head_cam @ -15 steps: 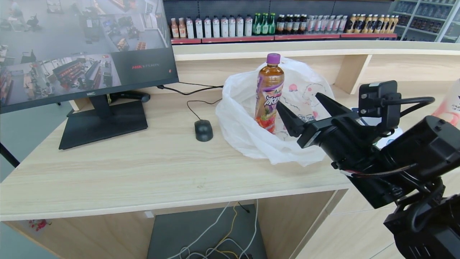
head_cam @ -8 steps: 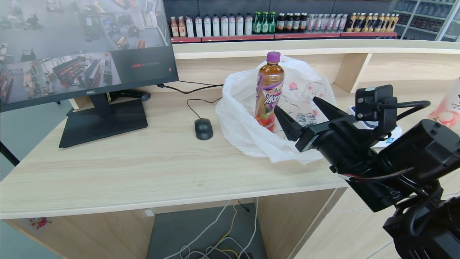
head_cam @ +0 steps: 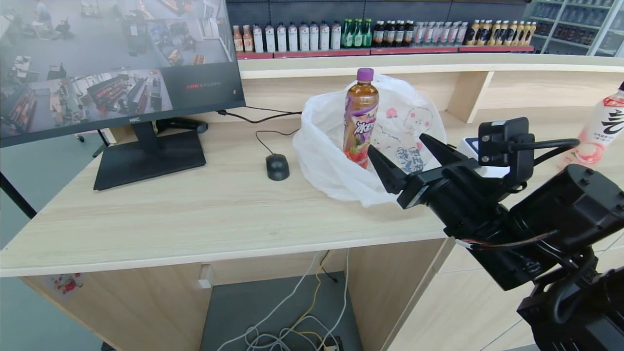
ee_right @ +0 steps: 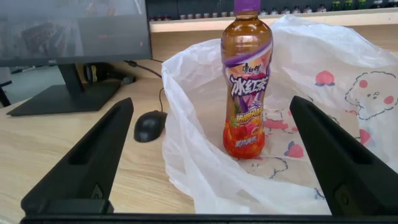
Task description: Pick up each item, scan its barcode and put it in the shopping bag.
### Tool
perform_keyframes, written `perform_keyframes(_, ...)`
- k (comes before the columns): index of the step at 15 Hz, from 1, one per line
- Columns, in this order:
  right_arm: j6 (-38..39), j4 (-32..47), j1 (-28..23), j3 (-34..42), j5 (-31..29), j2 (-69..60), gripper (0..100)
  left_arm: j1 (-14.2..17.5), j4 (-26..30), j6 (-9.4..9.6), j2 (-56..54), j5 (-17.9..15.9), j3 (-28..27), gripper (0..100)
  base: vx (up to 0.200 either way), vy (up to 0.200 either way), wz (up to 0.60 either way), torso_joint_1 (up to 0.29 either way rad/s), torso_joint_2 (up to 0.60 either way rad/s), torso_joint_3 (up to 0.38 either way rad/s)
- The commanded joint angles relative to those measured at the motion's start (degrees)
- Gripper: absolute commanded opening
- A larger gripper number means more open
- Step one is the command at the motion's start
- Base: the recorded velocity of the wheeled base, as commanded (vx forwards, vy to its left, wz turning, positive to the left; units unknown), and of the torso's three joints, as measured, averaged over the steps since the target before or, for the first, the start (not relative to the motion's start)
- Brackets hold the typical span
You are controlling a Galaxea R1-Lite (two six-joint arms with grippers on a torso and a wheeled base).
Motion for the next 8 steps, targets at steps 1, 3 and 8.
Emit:
perform_keyframes(1,0.1,-0.1,-0.1,-0.1,-0.2,0.7,100,0.0,0.0,-0.26,0.0,0.0,0.0,100,0.000,-0.200,0.00,-0.007,0.00,0.002)
perform_keyframes(3,-0.3,-0.1,-0.6,-0.9,-3.2,0.7,100,0.0,0.0,-0.17,0.0,0.0,0.0,100,0.000,-0.200,0.00,0.005,0.00,-0.002)
perform_keyframes(8,-0.3,-0.1,-0.5,0.6,-4.2,0.4,100,0.0,0.0,-0.35,0.0,0.0,0.0,100,0.000,-0.200,0.00,0.004,0.00,0.003)
